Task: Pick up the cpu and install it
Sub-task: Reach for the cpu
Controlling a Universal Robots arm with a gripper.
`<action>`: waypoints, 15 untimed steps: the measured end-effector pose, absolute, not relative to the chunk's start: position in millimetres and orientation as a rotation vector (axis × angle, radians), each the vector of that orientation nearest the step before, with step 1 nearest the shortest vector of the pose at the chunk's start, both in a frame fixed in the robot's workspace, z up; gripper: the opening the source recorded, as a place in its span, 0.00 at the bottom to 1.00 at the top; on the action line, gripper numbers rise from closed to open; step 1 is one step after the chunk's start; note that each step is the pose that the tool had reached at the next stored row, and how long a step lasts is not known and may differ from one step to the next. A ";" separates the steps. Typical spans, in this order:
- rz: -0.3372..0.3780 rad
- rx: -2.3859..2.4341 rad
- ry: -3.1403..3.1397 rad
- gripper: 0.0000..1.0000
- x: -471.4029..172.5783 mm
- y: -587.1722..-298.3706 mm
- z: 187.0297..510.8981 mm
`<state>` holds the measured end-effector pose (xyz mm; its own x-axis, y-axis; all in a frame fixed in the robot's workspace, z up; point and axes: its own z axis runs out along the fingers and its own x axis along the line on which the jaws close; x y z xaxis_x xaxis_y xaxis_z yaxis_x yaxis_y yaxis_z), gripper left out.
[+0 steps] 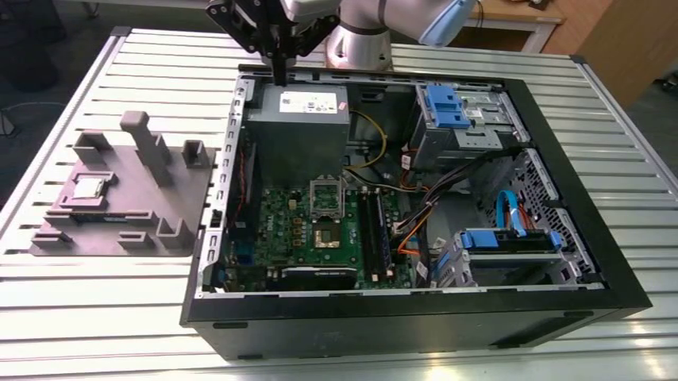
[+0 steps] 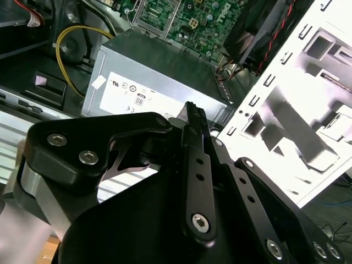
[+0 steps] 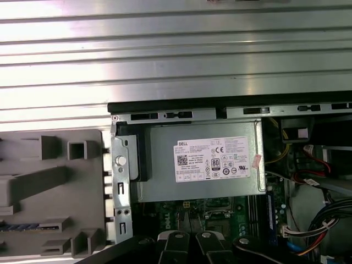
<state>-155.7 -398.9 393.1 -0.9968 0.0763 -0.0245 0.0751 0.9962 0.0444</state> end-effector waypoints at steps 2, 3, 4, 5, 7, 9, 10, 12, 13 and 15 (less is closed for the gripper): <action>0.068 0.118 3.112 0.10 -157.1 -398.9 393.1; 0.068 0.118 3.112 0.10 -157.5 -398.9 393.1; 0.068 0.118 3.112 0.10 -157.7 -398.9 393.1; 0.068 0.118 3.113 0.10 -157.9 -398.9 393.2; 0.068 0.118 3.112 0.10 -158.7 -398.9 393.1; 0.068 0.118 3.112 0.10 -159.6 -399.0 393.1; 0.068 0.118 3.112 0.10 -160.0 -398.9 393.1; 0.068 0.118 3.112 0.10 -161.0 -398.9 393.1; 0.068 0.118 3.113 0.10 -161.4 -398.9 393.1; 0.068 0.118 3.113 0.10 -162.1 -398.9 393.1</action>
